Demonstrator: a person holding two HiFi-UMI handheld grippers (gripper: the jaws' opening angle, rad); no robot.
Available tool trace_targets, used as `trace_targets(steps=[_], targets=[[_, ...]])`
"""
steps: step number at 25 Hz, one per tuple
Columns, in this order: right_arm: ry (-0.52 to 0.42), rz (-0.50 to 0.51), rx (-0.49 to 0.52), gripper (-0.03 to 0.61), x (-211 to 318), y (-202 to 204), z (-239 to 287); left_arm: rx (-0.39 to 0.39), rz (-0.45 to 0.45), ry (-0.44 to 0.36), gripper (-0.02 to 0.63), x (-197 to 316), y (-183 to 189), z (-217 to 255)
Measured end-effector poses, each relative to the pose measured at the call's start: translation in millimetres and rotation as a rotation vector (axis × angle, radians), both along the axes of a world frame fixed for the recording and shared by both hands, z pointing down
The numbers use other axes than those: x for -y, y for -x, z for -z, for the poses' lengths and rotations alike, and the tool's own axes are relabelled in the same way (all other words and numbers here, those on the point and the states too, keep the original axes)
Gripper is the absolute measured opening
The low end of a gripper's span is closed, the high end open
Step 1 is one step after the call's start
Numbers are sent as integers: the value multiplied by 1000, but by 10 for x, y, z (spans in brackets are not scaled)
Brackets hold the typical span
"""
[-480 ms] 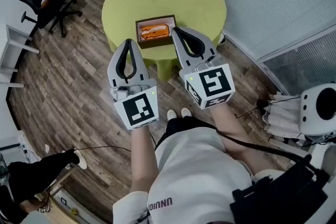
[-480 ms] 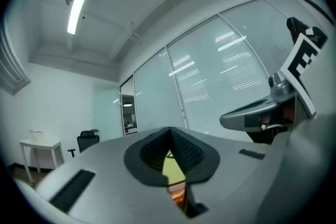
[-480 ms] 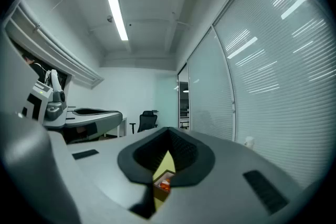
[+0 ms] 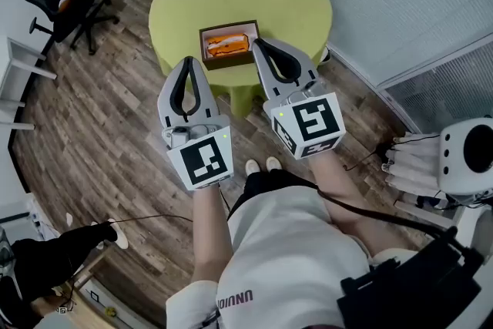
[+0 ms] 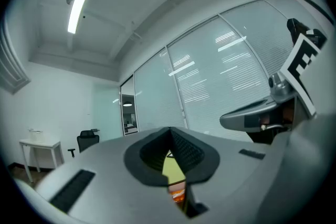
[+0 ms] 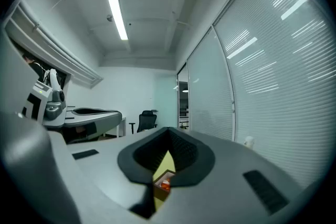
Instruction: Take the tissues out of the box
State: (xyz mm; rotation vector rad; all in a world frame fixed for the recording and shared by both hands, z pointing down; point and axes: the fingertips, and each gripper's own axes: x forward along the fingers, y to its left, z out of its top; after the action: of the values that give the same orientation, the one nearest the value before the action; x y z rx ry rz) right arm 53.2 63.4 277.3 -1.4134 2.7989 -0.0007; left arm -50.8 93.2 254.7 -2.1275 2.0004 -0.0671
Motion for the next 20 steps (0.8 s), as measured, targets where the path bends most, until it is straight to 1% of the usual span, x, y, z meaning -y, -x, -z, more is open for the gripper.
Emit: trace_targets(steps=[5,8,13,16,20], targets=[[6,-4,23,18,29,10,10,-5,3,4,11,-18,72,5],[7,-19,18,20,20,4,8,-8,1,7,11,-61,117,3],[-8,-47,16,20,-7,79,18,-6,-28,-1,11,-63,188,13],[-36,-58,9,20,-28,177,53,8,-56,-22,11,-17,228,62],[-71,-54,-7,20,-3,288,118,50,-97,-72,11,98,225,222]])
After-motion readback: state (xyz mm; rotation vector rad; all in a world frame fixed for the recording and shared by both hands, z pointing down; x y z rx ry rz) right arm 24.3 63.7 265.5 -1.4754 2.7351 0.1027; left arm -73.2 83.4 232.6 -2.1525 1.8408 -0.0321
